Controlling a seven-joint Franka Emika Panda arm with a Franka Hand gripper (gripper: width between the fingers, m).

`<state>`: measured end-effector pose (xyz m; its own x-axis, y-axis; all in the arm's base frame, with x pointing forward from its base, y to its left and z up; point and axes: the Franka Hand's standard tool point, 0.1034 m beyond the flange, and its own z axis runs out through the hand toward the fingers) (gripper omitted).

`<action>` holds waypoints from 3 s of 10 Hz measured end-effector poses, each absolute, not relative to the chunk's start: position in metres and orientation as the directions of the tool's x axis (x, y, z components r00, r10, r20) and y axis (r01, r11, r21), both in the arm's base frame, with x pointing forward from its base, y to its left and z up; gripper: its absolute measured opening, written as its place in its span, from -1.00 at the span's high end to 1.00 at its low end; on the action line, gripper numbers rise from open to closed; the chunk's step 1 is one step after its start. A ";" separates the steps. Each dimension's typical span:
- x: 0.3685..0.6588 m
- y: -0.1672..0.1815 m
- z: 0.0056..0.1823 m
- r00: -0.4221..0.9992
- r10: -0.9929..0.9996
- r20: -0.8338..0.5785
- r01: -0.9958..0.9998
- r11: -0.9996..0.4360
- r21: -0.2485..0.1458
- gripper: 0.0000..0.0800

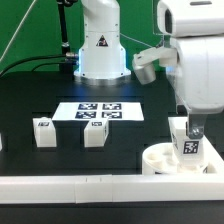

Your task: Assemble stool

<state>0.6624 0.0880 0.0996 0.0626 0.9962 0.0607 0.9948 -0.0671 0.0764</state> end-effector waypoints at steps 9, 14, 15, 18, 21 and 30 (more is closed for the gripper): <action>0.650 0.096 0.075 -0.006 0.998 0.056 1.000 0.005 0.025 0.12; 0.650 0.096 0.075 0.219 0.974 0.064 0.975 -0.220 0.010 0.14; 0.649 0.097 0.075 0.399 0.914 0.072 0.917 -0.400 -0.010 0.14; 0.641 0.100 0.072 0.762 0.647 0.015 0.644 -0.755 -0.124 0.14; 0.642 0.101 0.072 0.855 0.518 0.003 0.514 -0.847 -0.134 0.14; 0.641 0.100 0.072 0.903 -0.425 -0.055 -0.425 -0.872 -0.241 0.14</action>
Offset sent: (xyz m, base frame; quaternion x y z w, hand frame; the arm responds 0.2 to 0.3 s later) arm 0.0053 0.0129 -0.0115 0.0007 0.0151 0.0077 0.9999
